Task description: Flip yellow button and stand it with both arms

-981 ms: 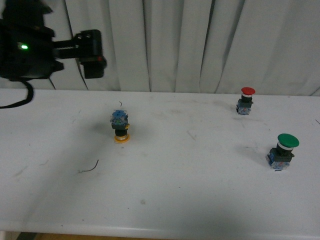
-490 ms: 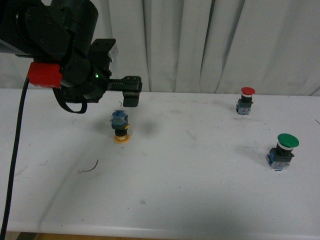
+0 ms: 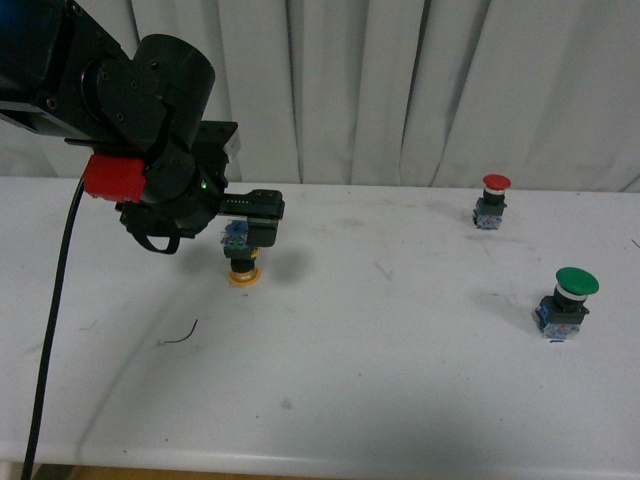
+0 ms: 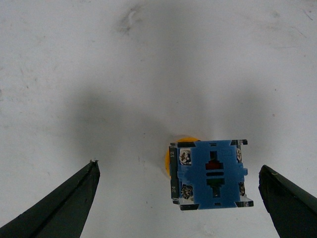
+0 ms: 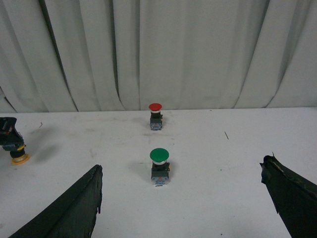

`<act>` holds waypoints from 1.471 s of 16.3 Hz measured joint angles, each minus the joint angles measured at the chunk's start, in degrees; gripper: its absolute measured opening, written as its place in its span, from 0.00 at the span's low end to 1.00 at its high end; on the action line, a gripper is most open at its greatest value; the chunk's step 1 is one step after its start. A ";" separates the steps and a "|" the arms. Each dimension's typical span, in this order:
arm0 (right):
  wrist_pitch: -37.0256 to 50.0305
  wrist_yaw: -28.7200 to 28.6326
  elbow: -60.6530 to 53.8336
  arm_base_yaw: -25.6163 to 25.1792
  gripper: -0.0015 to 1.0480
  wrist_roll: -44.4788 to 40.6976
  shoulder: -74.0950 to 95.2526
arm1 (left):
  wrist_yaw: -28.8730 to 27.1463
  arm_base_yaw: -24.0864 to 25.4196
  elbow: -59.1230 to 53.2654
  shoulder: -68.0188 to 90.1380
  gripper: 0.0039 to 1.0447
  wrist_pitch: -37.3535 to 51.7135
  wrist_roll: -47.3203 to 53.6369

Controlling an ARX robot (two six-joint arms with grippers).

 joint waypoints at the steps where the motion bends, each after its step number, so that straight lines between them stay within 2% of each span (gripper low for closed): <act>1: 0.00 0.02 0.00 0.00 0.94 0.00 0.00 | -0.02 -0.02 0.15 0.11 0.94 0.04 0.04; 8: 0.00 0.00 0.00 0.00 0.94 0.00 0.00 | -0.20 -1.25 2.08 1.18 0.94 -0.24 2.21; 9: 0.00 0.02 0.00 0.00 0.94 0.00 0.00 | -0.33 -1.36 2.10 1.25 0.87 -0.37 2.69; 13: 0.00 0.02 0.00 0.00 0.94 0.00 0.00 | -0.90 -1.70 2.10 1.25 0.42 -0.83 3.72; 14: 0.00 0.00 0.00 0.00 0.94 0.00 0.00 | -0.87 -1.70 2.10 1.25 0.34 -0.74 3.72; 18: 0.00 0.00 0.00 0.00 0.94 0.00 0.00 | 0.11 -1.95 -3.10 -3.37 0.32 2.86 3.80; 24: 0.00 0.00 0.00 0.00 0.94 0.00 0.00 | 4.17 -3.98 -26.84 -31.34 0.31 18.03 4.07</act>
